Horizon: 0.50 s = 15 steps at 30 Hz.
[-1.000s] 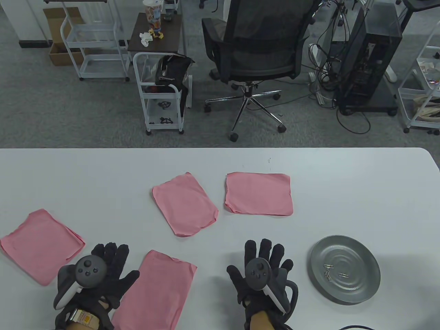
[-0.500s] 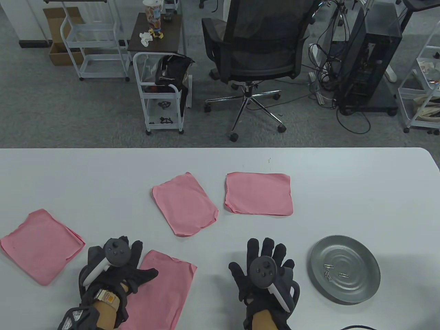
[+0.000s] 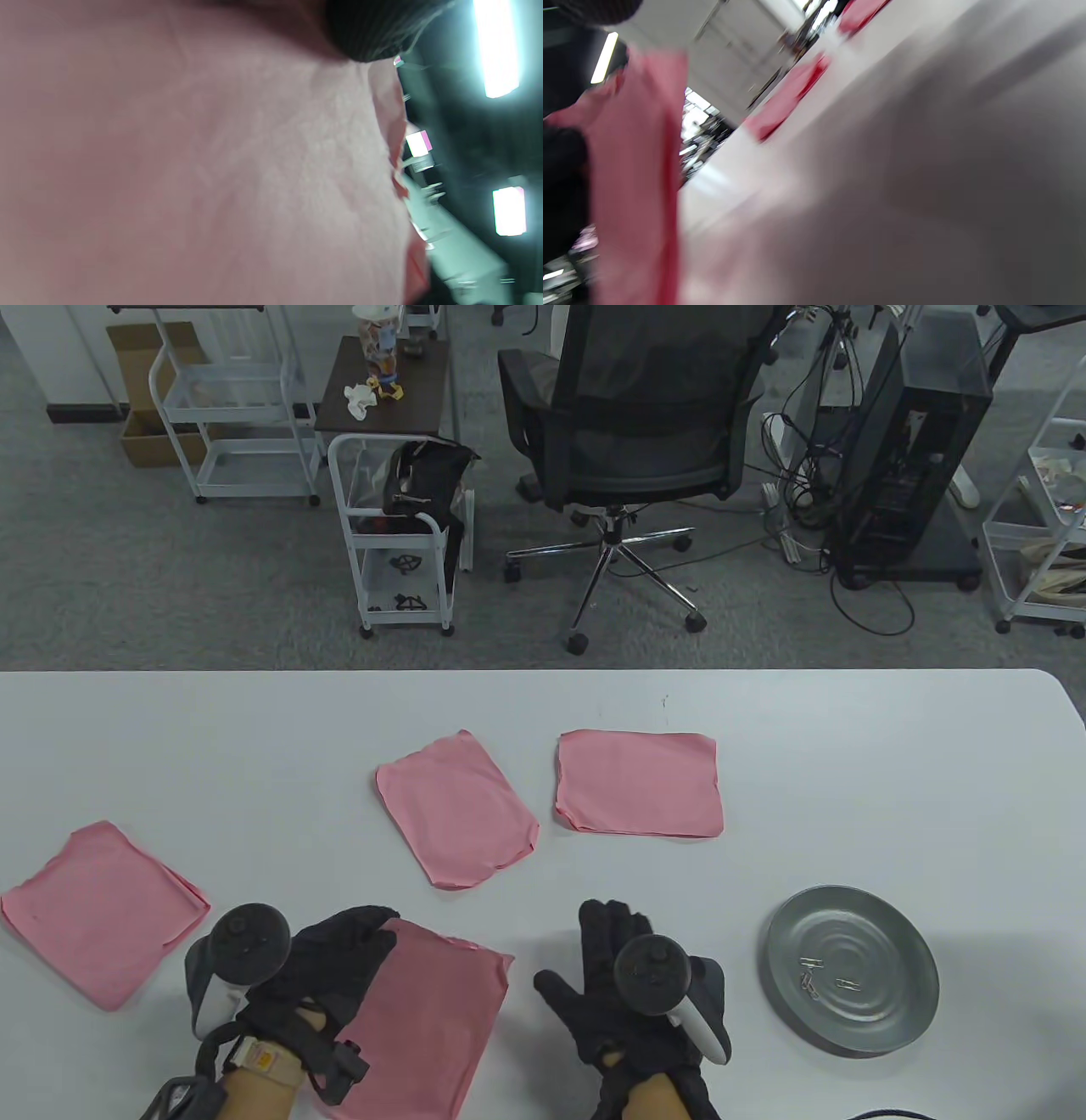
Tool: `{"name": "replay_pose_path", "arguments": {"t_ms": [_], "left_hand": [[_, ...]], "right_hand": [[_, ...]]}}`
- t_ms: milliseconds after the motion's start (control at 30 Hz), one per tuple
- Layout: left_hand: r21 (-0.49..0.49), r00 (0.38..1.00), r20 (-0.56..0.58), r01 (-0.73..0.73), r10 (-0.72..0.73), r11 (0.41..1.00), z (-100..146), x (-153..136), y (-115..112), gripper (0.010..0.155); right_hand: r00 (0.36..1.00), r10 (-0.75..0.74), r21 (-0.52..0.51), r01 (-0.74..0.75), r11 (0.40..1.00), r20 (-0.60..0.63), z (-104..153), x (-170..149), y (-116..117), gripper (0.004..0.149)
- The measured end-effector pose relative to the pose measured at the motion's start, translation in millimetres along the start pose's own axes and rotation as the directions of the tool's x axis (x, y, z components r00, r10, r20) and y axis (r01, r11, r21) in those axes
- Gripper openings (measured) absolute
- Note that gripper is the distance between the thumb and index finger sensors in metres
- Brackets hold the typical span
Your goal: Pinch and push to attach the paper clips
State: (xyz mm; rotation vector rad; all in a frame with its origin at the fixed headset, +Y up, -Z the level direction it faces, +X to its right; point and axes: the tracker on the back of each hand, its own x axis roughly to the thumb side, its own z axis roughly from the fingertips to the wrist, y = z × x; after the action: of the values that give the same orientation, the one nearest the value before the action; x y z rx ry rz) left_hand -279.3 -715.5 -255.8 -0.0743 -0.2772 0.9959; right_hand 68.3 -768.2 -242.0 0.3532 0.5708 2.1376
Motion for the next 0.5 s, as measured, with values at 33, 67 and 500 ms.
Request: {"name": "replay_pose_path", "arguments": {"t_ms": [33, 67, 500], "left_hand": [[0.006, 0.999, 0.037, -0.006, 0.006, 1.0, 5, 7, 3, 0.038], [0.006, 0.996, 0.091, -0.022, 0.021, 1.0, 13, 17, 6, 0.038], [-0.21, 0.917, 0.296, -0.21, 0.267, 0.955, 53, 6, -5, 0.048]], "right_hand": [[0.997, -0.071, 0.06, 0.069, 0.996, 0.041, -1, 3, 7, 0.101], [0.989, -0.131, 0.084, 0.125, 0.989, 0.069, -2, 6, 12, 0.102], [0.827, -0.058, -0.232, 0.223, 0.947, 0.559, 29, 81, 27, 0.04]]}}
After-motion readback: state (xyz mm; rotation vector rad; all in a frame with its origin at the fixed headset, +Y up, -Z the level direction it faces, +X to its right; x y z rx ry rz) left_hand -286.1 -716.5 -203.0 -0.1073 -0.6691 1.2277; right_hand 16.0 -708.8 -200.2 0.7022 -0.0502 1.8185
